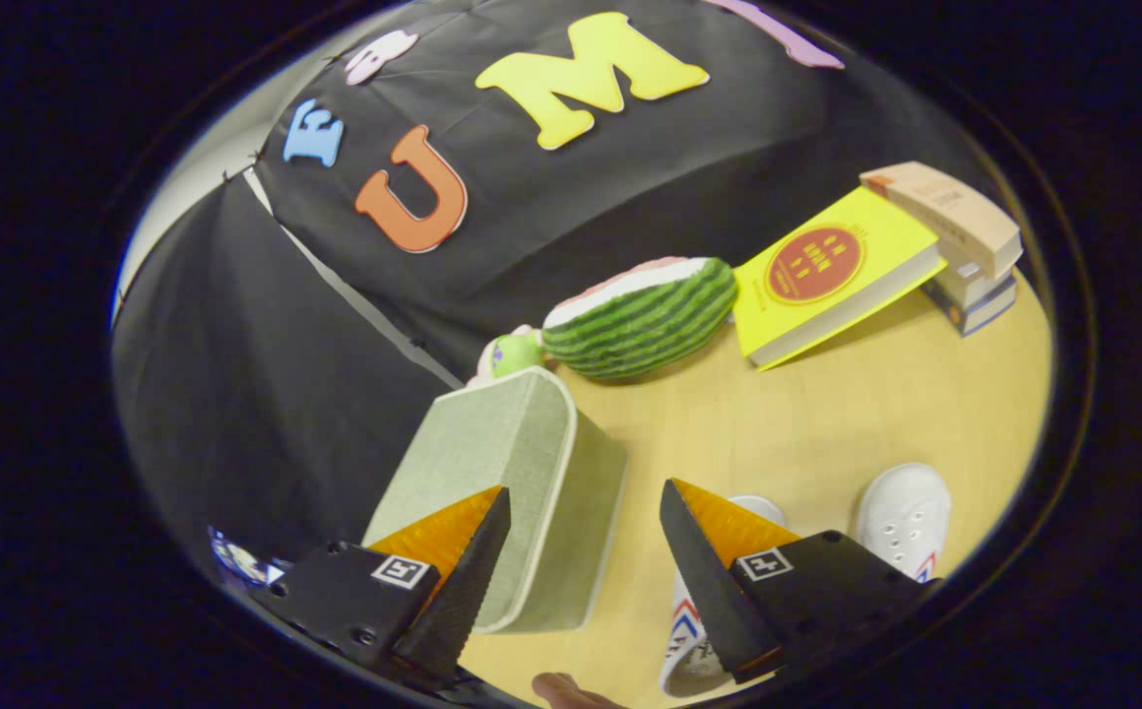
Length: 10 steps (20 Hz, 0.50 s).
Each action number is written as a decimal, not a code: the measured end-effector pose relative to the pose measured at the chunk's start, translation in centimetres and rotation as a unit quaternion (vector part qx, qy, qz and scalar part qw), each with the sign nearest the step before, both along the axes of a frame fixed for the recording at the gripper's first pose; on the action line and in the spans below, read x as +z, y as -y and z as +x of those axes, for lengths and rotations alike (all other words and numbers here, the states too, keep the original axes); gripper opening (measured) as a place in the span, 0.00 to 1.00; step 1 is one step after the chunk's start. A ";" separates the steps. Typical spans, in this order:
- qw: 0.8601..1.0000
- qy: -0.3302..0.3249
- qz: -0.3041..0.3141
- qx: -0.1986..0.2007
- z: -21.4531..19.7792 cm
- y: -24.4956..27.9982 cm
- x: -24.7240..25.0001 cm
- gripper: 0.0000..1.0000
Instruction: Open the storage box then place both shoes into the box .Put the left shoe in first, then the right shoe, with the right side of both shoes facing outward in a uniform manner.
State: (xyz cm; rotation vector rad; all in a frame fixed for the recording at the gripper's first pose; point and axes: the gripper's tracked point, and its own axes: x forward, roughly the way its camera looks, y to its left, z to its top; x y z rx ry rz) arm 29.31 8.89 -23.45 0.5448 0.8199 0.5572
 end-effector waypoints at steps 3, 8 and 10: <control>0.990 -0.077 0.107 0.043 0.4 -1.8 -0.6 0.96; 0.959 -0.160 0.200 0.122 0.6 -5.1 -2.2 0.94; 0.951 -0.174 0.205 0.155 0.3 -6.4 -3.1 0.91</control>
